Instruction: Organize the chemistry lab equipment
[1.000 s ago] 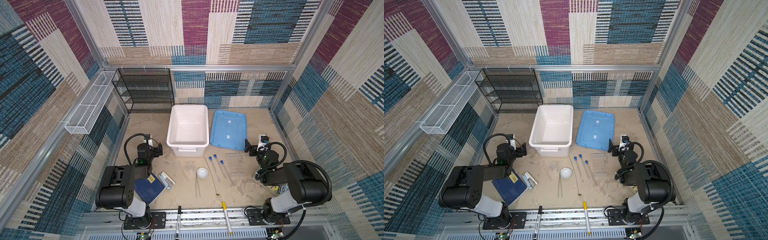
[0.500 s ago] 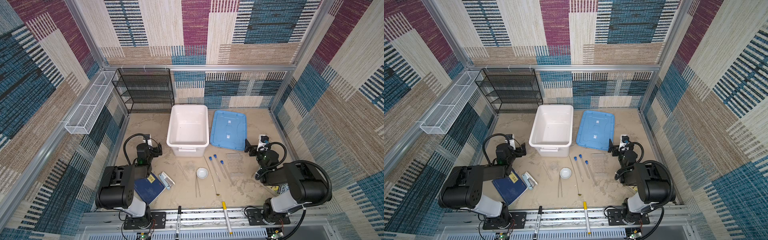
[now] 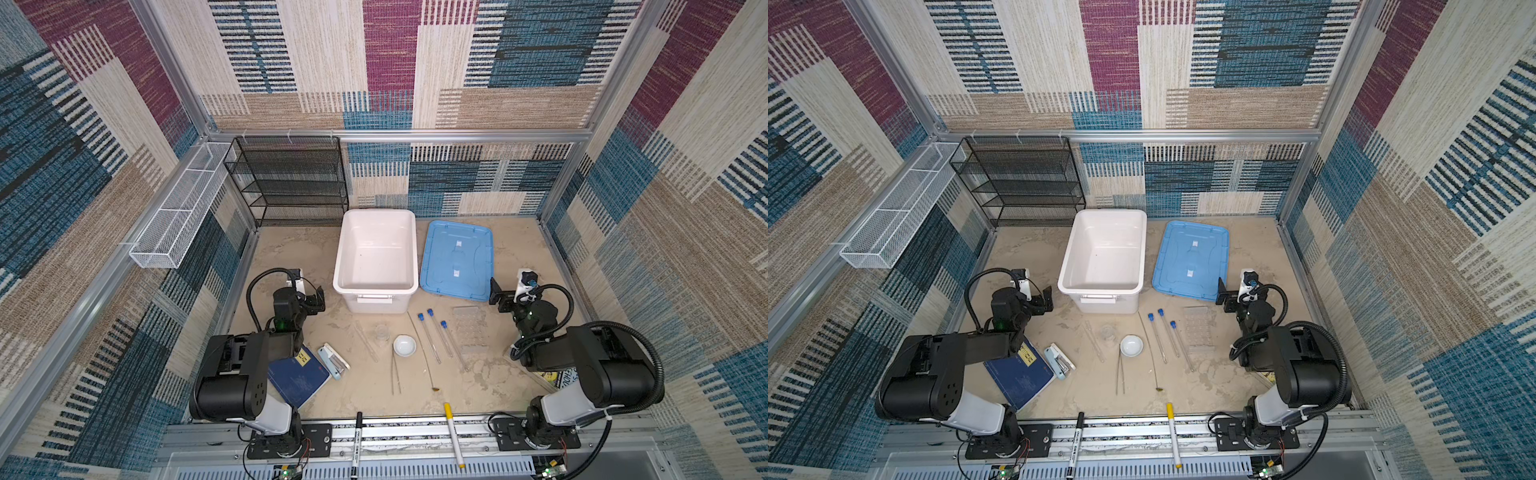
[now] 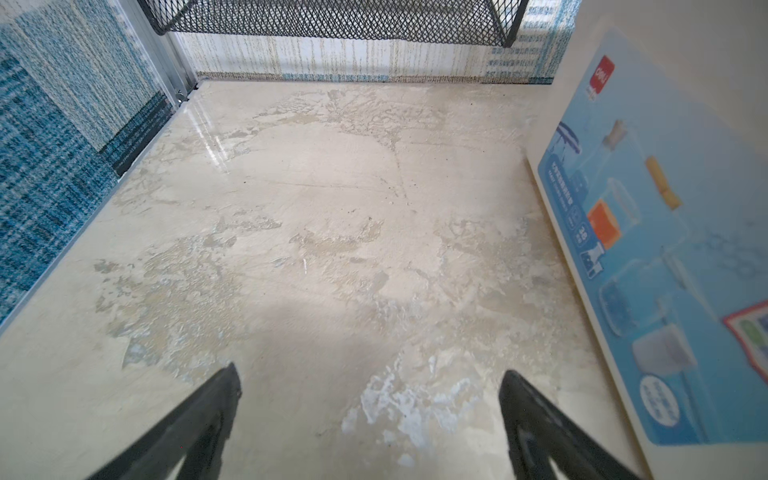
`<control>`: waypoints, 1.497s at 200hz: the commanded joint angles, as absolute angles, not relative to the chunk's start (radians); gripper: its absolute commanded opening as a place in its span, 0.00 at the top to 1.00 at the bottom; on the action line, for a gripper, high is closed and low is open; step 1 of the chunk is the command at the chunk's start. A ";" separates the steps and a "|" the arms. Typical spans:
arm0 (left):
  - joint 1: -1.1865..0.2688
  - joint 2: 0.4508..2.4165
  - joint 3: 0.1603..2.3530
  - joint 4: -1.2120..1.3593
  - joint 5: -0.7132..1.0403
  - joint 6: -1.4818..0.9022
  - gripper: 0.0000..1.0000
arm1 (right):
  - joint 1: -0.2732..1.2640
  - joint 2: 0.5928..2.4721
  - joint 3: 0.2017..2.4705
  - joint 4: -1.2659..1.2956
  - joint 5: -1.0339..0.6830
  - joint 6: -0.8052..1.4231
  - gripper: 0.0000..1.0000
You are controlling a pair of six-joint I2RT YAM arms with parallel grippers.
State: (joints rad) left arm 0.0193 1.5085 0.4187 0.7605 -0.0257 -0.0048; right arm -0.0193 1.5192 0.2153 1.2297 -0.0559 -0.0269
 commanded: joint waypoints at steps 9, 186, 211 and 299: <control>0.015 1.367 0.428 0.663 -0.149 -0.040 0.01 | -0.018 1.401 0.207 1.178 -0.015 -0.010 0.01; -0.801 1.033 0.980 -0.442 -0.265 -0.915 0.13 | 0.012 1.075 0.774 -0.144 -0.434 0.262 0.00; -0.962 1.191 1.104 -0.522 -0.323 -0.942 0.20 | 0.043 1.114 0.838 -0.261 -0.458 0.230 0.01; -1.078 1.700 1.347 -0.449 -0.187 -1.022 0.34 | 0.098 1.092 0.731 -0.239 -0.407 0.261 0.01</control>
State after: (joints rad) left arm -1.0744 1.6169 1.3033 -0.4519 -0.2142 -0.9768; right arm 0.0971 1.1019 0.7452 -0.2554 -0.4332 0.2462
